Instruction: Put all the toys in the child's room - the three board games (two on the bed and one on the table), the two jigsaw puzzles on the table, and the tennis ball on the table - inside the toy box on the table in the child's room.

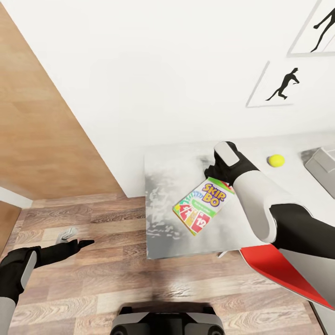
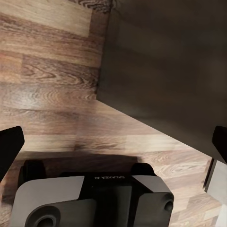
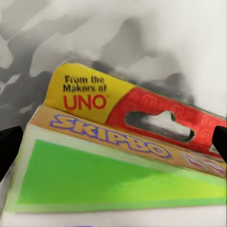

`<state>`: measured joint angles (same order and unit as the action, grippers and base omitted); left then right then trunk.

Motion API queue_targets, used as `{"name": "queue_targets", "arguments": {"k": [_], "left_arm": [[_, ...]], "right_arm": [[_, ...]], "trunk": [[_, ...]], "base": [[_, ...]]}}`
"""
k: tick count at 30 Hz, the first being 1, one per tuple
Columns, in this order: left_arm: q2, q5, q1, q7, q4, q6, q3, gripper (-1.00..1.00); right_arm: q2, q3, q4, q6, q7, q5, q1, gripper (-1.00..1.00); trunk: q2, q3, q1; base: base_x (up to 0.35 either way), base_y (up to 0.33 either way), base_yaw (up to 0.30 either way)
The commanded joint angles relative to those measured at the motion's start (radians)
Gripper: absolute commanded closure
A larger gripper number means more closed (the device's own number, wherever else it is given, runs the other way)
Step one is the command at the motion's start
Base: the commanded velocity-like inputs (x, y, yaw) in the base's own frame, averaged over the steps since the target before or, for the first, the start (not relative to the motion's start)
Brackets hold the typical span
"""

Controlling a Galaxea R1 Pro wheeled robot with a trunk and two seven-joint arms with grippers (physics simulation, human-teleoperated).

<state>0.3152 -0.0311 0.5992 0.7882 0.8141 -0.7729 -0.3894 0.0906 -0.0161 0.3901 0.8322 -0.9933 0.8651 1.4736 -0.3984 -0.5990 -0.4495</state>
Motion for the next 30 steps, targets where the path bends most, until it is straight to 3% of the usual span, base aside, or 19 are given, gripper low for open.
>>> {"name": "queue_targets", "arguments": {"k": [1,4,18,22,30], "left_arm": [[0.000,-0.003,0.001,0.002,0.000,-0.008,-0.002,-1.00],[0.000,-0.003,0.001,0.002,0.000,-0.009,-0.002,-1.00],[0.001,-0.003,0.001,0.002,0.000,-0.009,-0.002,-1.00],[0.000,-0.003,0.001,0.002,0.000,-0.009,-0.002,-1.00],[0.001,-0.003,0.001,0.002,0.000,-0.009,-0.002,-1.00]], "right_arm": [[0.000,0.005,0.002,0.008,-0.008,0.006,0.001,-1.00],[0.002,0.029,0.001,0.016,-0.010,0.006,0.001,-1.00],[0.004,0.067,-0.001,0.048,-0.028,0.008,0.005,-1.00],[0.004,0.070,-0.042,0.062,-0.036,0.052,0.024,-1.00],[0.006,0.070,-0.065,0.064,-0.122,0.134,0.037,-1.00]], "trunk": [[-0.002,-0.001,-0.001],[-0.002,-0.001,-0.001],[-0.002,-0.001,-0.001],[-0.002,-0.001,-0.001],[-0.002,-0.001,-0.001]], "base": [[0.000,0.000,0.000],[0.000,0.000,0.000],[0.000,0.000,0.000],[0.000,0.000,0.000],[0.000,0.000,0.000]]}}
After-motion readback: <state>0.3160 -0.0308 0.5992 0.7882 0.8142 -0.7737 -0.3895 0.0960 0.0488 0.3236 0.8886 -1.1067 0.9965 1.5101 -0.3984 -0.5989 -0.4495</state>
